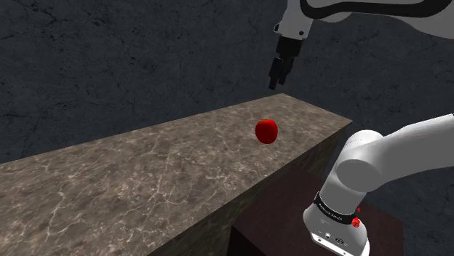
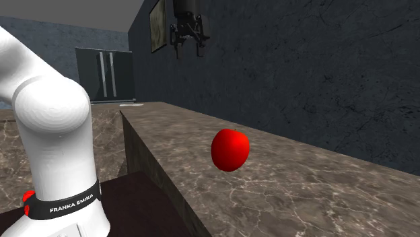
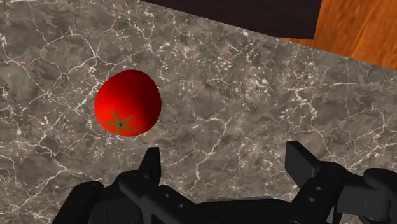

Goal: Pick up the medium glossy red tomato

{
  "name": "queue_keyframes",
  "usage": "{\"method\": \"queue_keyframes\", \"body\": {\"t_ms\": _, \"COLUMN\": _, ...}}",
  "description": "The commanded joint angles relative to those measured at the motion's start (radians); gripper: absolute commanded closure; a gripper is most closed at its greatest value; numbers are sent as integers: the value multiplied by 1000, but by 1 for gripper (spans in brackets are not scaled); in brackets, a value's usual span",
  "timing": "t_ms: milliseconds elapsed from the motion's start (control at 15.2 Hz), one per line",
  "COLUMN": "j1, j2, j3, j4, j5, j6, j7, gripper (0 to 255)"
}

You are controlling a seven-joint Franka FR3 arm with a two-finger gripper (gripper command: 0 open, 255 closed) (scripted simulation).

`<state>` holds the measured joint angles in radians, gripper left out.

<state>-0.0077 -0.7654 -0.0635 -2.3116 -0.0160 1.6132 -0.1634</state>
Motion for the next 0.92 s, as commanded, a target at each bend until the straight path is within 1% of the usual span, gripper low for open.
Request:
{"method": "queue_keyframes", "body": {"t_ms": 0, "j1": 0, "j2": 0, "j3": 0, "j4": 0, "j5": 0, "j6": 0, "j7": 0, "gripper": 0}}
{"method": "queue_keyframes", "body": {"t_ms": 396, "j1": -21, "j2": 207, "j3": -68, "j4": 31, "j5": -57, "j6": 45, "j7": -81, "gripper": 0}}
{"method": "queue_keyframes", "body": {"t_ms": 858, "j1": -46, "j2": 468, "j3": -137, "j4": 101, "j5": -112, "j6": 89, "j7": -168, "gripper": 0}}
